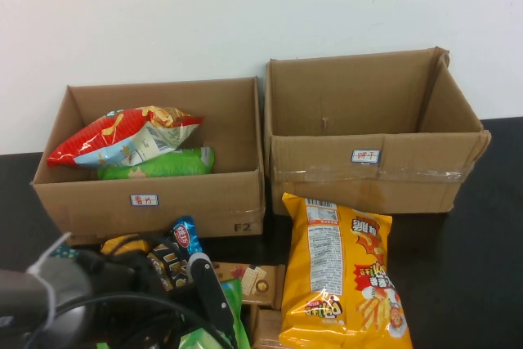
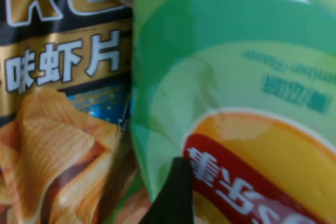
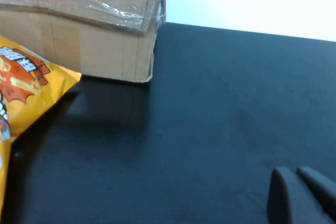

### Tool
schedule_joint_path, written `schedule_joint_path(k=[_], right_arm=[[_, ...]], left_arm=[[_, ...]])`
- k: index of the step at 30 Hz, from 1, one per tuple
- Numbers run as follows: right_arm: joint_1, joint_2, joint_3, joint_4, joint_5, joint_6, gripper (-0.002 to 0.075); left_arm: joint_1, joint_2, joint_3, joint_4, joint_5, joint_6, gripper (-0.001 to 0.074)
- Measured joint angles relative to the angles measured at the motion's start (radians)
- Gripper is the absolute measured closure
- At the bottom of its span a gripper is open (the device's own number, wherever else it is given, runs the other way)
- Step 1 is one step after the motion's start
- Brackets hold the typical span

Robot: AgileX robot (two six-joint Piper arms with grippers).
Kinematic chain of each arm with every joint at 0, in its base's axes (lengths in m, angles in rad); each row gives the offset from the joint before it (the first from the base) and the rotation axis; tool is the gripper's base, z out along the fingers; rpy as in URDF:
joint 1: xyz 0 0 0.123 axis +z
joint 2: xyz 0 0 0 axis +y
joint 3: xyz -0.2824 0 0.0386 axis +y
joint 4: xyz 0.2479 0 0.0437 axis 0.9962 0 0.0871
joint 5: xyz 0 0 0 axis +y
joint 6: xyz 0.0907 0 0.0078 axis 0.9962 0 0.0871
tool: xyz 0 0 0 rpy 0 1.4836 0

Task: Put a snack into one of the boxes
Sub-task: Pick up the potato chip

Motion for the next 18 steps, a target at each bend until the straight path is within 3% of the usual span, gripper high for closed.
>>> schedule_joint_path(k=[2,4,8,9,14,18], right_arm=[[0.000,0.000,0.000,0.000,0.000,0.000,0.0727],[0.000,0.000,0.000,0.000,0.000,0.000,0.0727],[0.000,0.000,0.000,0.000,0.000,0.000,0.0727],[0.000,0.000,0.000,0.000,0.000,0.000,0.0727],[0.000,0.000,0.000,0.000,0.000,0.000,0.0727],[0.000,0.000,0.000,0.000,0.000,0.000,0.0727]], left_arm=[[0.000,0.026,0.000,0.046,-0.015,-0.073,0.0057],[0.000,0.040,0.000,0.070,-0.021,-0.136,0.0135],[0.000,0.040,-0.002,0.083,-0.024,-0.194,0.0472],[0.000,0.033,-0.004,0.083,-0.019,-0.199,0.0498],[0.000,-0.045,-0.006,0.051,0.020,-0.219,0.0483],[0.000,-0.240,-0.022,0.032,0.076,-0.252,0.0483]])
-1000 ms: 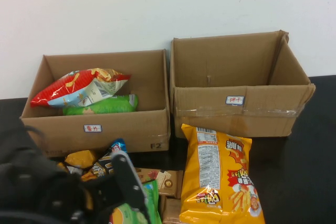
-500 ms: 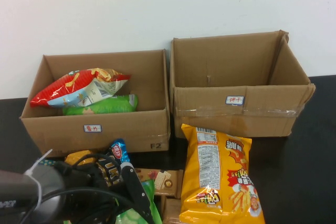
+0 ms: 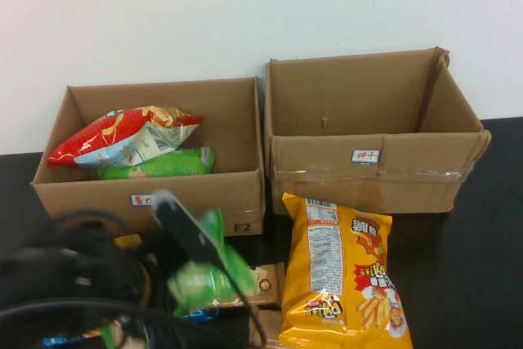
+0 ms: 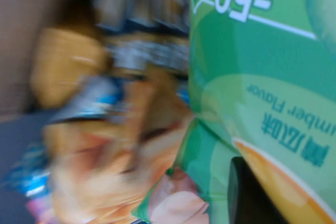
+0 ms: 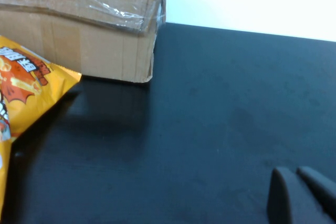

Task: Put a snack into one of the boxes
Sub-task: Pick up the potato chip, then place the potato chip in the potato chip box

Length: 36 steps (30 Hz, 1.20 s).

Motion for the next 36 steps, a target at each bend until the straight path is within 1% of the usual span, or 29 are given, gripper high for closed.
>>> schedule_joint_path(k=[3,5,8,11,15,17,19,22,25,29,31,32,33,36], right_arm=[[0.000,0.000,0.000,0.000,0.000,0.000,0.0727],[0.000,0.000,0.000,0.000,0.000,0.000,0.0727],[0.000,0.000,0.000,0.000,0.000,0.000,0.0727],[0.000,0.000,0.000,0.000,0.000,0.000,0.0727],[0.000,0.000,0.000,0.000,0.000,0.000,0.0727],[0.000,0.000,0.000,0.000,0.000,0.000,0.0727],[0.000,0.000,0.000,0.000,0.000,0.000,0.0727],[0.000,0.000,0.000,0.000,0.000,0.000,0.0727],[0.000,0.000,0.000,0.000,0.000,0.000,0.0727],[0.000,0.000,0.000,0.000,0.000,0.000,0.0727],[0.000,0.000,0.000,0.000,0.000,0.000,0.0727],[0.000,0.000,0.000,0.000,0.000,0.000,0.0727],[0.000,0.000,0.000,0.000,0.000,0.000,0.0727],[0.000,0.000,0.000,0.000,0.000,0.000,0.0727]], left_arm=[[0.000,-0.154,-0.054,0.006,0.057,-0.087,0.0483],[0.000,-0.245,-0.089,0.049,0.037,-0.179,0.0483],[0.000,-0.345,-0.133,0.215,-0.101,-0.346,0.0483],[0.000,-0.353,-0.185,0.438,-0.244,-0.555,0.0483],[0.013,-0.262,-0.253,0.744,-0.274,-0.854,0.0483],[0.050,-0.183,-0.287,0.874,-0.281,-1.014,0.0483],[0.095,-0.100,-0.316,0.959,-0.314,-1.139,0.0483],[0.169,0.020,-0.359,1.039,-0.421,-1.307,0.0483],[0.221,0.134,-0.416,1.081,-0.487,-1.389,0.0483],[0.276,0.294,-0.512,1.100,-0.524,-1.429,0.0483],[0.308,0.372,-0.569,1.104,-0.572,-1.450,0.0479],[0.324,0.399,-0.595,1.106,-0.610,-1.463,0.0460],[0.339,0.432,-0.615,1.108,-0.650,-1.485,0.0419],[0.368,0.493,-0.635,1.117,-0.745,-1.585,0.0234]])
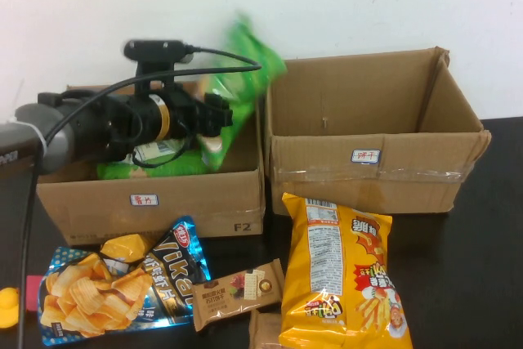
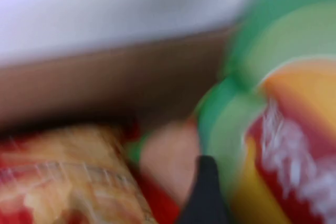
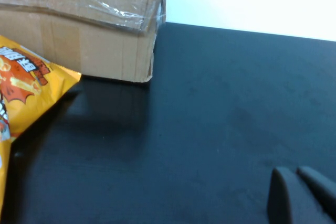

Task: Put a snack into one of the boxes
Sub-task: Place the potato chip in the potato chip box, then pick up the biscuit

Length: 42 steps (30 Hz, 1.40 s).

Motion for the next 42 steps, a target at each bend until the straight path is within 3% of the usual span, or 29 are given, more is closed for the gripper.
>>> schedule_joint_path(k=[2,4,8,12,18,22,24,26,31,33,35,39,42], right_arm=[[0.000,0.000,0.000,0.000,0.000,0.000,0.0727],[0.000,0.000,0.000,0.000,0.000,0.000,0.0727],[0.000,0.000,0.000,0.000,0.000,0.000,0.0727],[0.000,0.000,0.000,0.000,0.000,0.000,0.0727],[0.000,0.000,0.000,0.000,0.000,0.000,0.0727],[0.000,0.000,0.000,0.000,0.000,0.000,0.0727],[0.000,0.000,0.000,0.000,0.000,0.000,0.0727],[0.000,0.000,0.000,0.000,0.000,0.000,0.0727],[0.000,0.000,0.000,0.000,0.000,0.000,0.0727],[0.000,0.000,0.000,0.000,0.000,0.000,0.0727],[0.000,0.000,0.000,0.000,0.000,0.000,0.0727],[0.000,0.000,0.000,0.000,0.000,0.000,0.0727],[0.000,0.000,0.000,0.000,0.000,0.000,0.0727]], left_arm=[[0.015,0.015,0.000,0.023,-0.053,-0.056,0.0143],[0.036,0.010,0.000,0.063,-0.105,-0.101,0.0099],[0.085,-0.063,0.000,0.128,-0.196,-0.136,0.0125],[0.152,-0.202,-0.002,0.147,-0.351,-0.099,0.0265],[0.261,-0.379,-0.009,0.163,-0.674,-0.005,0.0635],[0.300,-0.444,0.036,0.165,-0.790,0.030,0.0717],[0.302,-0.475,0.085,0.165,-0.758,0.064,0.0727],[0.302,-0.501,0.148,0.165,-0.620,0.109,0.0730],[0.302,-0.523,0.279,0.140,0.011,0.259,0.0734],[0.304,-0.523,0.315,-0.025,0.234,0.437,0.0735],[0.306,-0.523,0.322,-0.310,0.411,0.698,0.0735],[0.314,-0.523,0.300,-1.290,0.758,1.647,0.0736],[0.298,-0.521,0.302,-1.846,1.000,2.210,0.0736]])
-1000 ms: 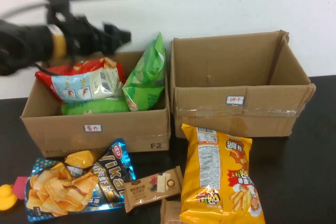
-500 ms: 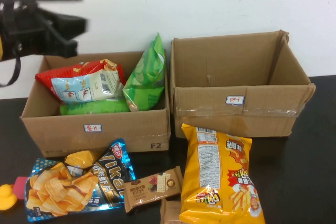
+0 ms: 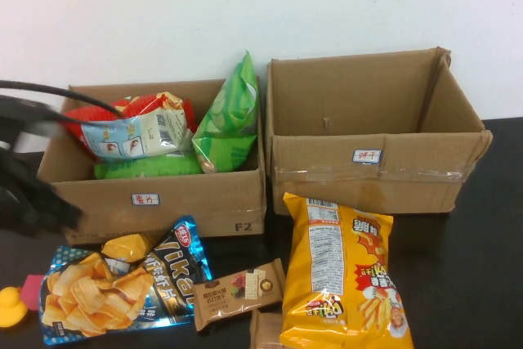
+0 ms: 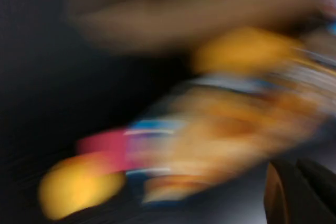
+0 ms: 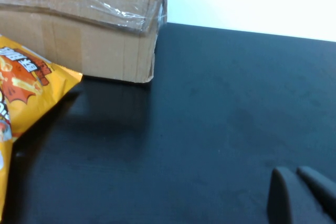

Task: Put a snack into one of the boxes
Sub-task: Pick up the biscuit

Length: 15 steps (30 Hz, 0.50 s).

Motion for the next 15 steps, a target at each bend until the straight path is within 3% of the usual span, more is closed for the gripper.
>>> schedule_joint_path(k=[2,4,12,15], right_arm=[[0.000,0.000,0.000,0.000,0.000,0.000,0.0727],[0.000,0.000,0.000,0.000,0.000,0.000,0.0727],[0.000,0.000,0.000,0.000,0.000,0.000,0.0727],[0.000,0.000,0.000,0.000,0.000,0.000,0.0727]], left_arm=[[-0.047,-0.002,0.011,-0.156,0.089,0.209,0.0736],[-0.120,-0.009,0.026,-0.194,0.105,0.318,0.0736],[-0.467,0.023,0.104,-0.004,-0.071,0.431,0.0736],[-0.544,0.082,0.104,0.017,-0.174,0.420,0.0727]])
